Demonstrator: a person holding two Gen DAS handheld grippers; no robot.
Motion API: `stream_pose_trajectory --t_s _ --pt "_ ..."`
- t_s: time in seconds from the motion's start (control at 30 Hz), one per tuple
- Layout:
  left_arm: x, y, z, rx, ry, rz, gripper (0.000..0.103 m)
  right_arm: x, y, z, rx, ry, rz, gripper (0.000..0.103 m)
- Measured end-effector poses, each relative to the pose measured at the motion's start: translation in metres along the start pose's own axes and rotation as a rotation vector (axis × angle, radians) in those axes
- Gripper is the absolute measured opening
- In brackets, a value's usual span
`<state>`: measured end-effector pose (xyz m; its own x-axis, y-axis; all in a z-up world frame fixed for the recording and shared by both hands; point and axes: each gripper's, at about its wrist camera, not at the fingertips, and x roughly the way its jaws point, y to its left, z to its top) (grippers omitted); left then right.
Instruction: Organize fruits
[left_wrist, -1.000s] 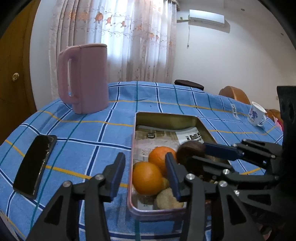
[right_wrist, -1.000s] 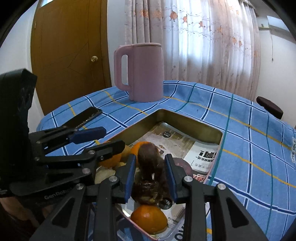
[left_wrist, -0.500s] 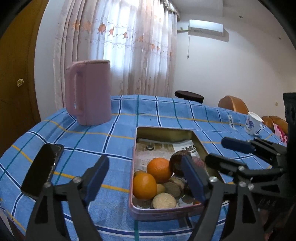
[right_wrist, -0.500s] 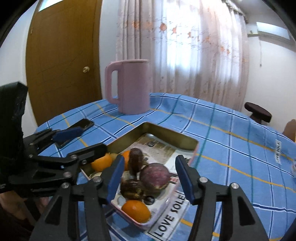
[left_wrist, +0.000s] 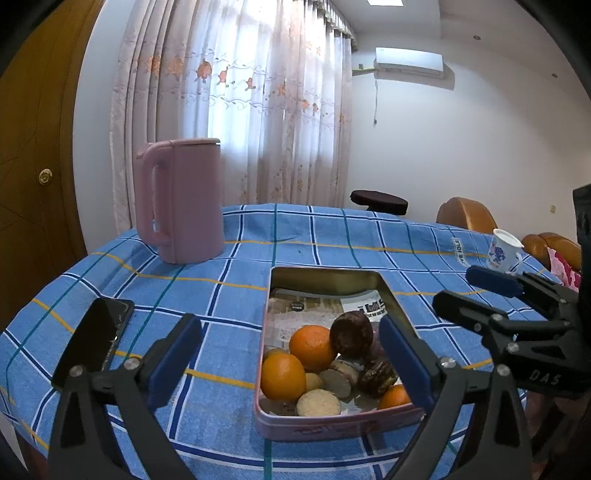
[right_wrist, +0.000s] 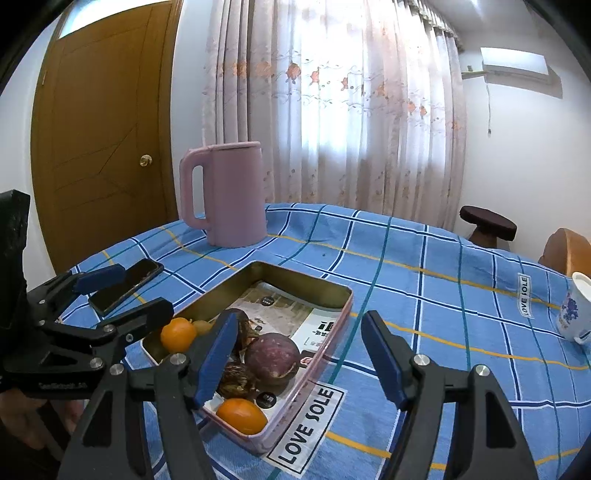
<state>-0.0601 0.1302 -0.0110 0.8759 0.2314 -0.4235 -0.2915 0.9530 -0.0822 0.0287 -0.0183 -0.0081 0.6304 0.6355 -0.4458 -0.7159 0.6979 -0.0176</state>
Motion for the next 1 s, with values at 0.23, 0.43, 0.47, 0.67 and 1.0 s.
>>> stream_pose_trajectory --t_s 0.23,0.43,0.47,0.67,1.0 --pt "-0.003 -0.004 0.0 0.011 0.001 -0.007 0.1 -0.01 -0.006 0.0 0.018 -0.018 -0.016 0.071" --pt "-0.007 -0.008 0.0 0.02 -0.007 -0.003 0.1 -0.014 -0.007 0.001 0.022 -0.029 -0.022 0.071" --pt "-0.008 -0.009 0.0 0.022 -0.009 -0.003 0.1 -0.015 -0.007 0.001 0.023 -0.03 -0.023 0.072" --pt "-0.01 -0.012 0.001 0.033 -0.013 -0.001 0.101 -0.02 -0.01 0.001 0.036 -0.042 -0.029 0.072" --pt "-0.01 -0.02 0.002 0.05 -0.01 -0.006 0.101 -0.027 -0.016 -0.002 0.054 -0.057 -0.039 0.072"
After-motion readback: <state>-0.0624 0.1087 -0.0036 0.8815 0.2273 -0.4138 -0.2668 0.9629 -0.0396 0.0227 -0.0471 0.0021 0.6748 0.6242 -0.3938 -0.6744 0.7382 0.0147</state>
